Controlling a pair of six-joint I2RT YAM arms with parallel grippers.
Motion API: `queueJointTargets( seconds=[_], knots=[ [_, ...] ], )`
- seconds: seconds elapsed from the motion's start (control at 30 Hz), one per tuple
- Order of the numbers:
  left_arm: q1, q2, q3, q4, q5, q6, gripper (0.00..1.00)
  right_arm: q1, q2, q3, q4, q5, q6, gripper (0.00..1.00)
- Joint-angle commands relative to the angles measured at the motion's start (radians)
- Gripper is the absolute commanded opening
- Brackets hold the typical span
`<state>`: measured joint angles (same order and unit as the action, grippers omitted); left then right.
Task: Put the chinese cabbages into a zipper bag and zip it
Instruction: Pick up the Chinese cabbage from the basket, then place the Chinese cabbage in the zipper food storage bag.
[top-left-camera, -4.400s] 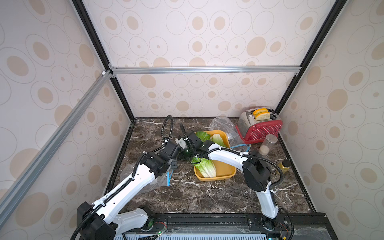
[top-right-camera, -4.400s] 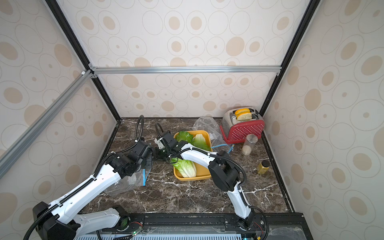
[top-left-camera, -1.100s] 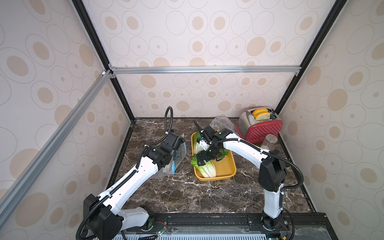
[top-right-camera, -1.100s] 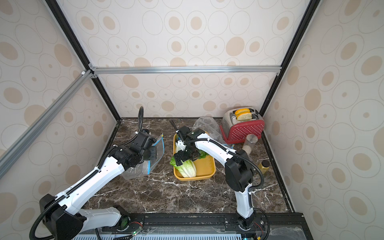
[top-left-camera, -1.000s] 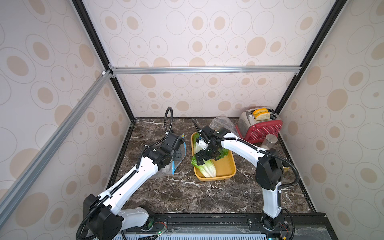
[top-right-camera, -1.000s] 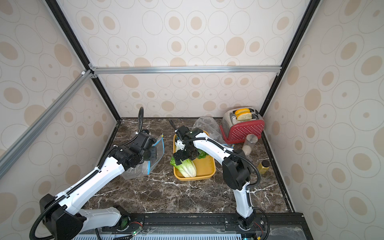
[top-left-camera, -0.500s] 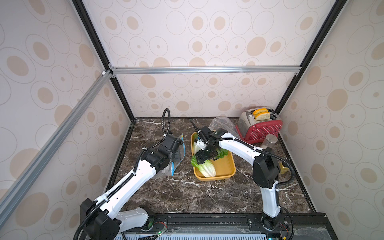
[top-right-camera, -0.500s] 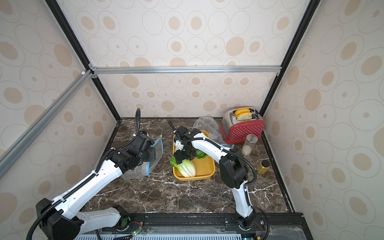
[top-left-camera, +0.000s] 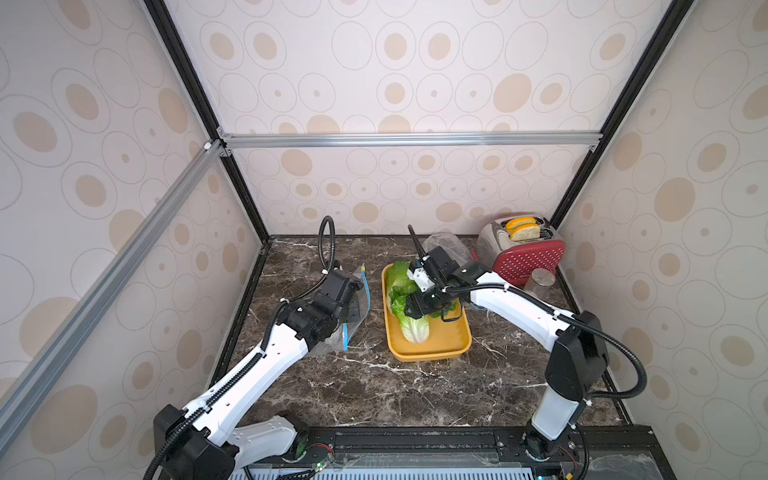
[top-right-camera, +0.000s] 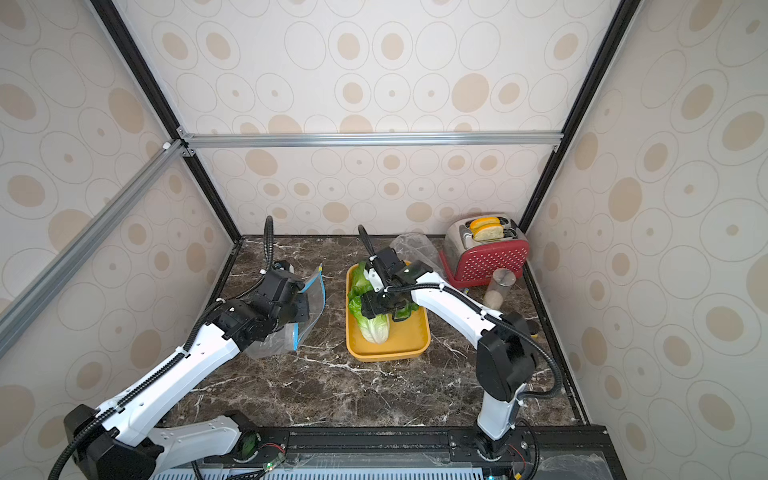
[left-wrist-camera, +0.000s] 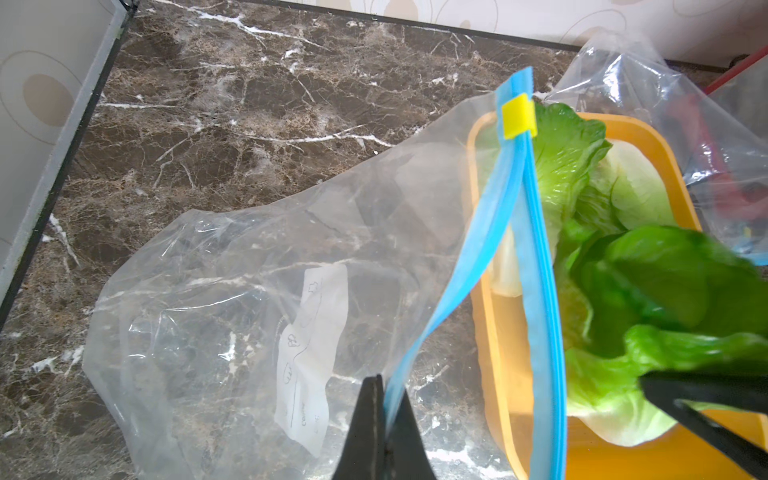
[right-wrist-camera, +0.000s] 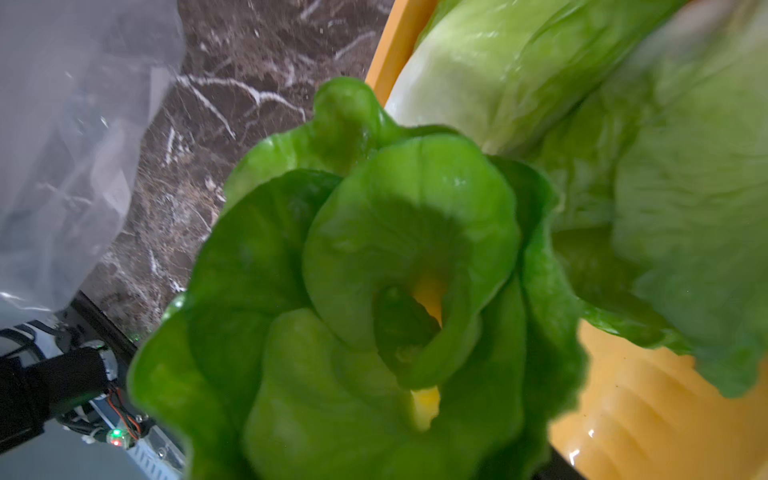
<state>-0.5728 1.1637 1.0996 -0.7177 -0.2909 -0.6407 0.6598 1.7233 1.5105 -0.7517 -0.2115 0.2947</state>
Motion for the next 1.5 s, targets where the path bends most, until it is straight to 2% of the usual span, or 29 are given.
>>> queueJointTargets(
  seconds=[0.0,0.33,0.5,0.63,0.87,1.07,1.37,1.47],
  knots=[
    [0.007,-0.011,0.009,0.007,0.006,-0.030,0.00,-0.021,-0.081,-0.055,0.087,-0.013,0.091,0.69],
    [0.007,0.016,0.031,0.066,0.087,-0.076,0.00,-0.095,-0.294,-0.179,0.208,-0.036,0.262,0.68],
    [0.008,0.033,0.025,0.131,0.126,-0.131,0.00,-0.095,-0.364,-0.185,0.290,-0.111,0.345,0.68],
    [0.006,0.045,0.020,0.170,0.142,-0.164,0.00,-0.079,-0.405,-0.211,0.427,-0.182,0.452,0.66],
    [0.007,0.060,0.025,0.193,0.165,-0.186,0.00,-0.043,-0.424,-0.199,0.598,-0.192,0.575,0.65],
    [0.006,0.070,0.035,0.203,0.185,-0.199,0.00,0.005,-0.372,-0.161,0.690,-0.186,0.619,0.65],
    [0.007,0.026,0.040,0.230,0.177,-0.244,0.00,0.021,-0.305,-0.275,0.797,-0.098,0.622,0.64],
    [0.007,0.001,0.049,0.221,0.153,-0.256,0.00,0.021,-0.304,-0.294,0.772,-0.047,0.584,0.64]
  ],
)
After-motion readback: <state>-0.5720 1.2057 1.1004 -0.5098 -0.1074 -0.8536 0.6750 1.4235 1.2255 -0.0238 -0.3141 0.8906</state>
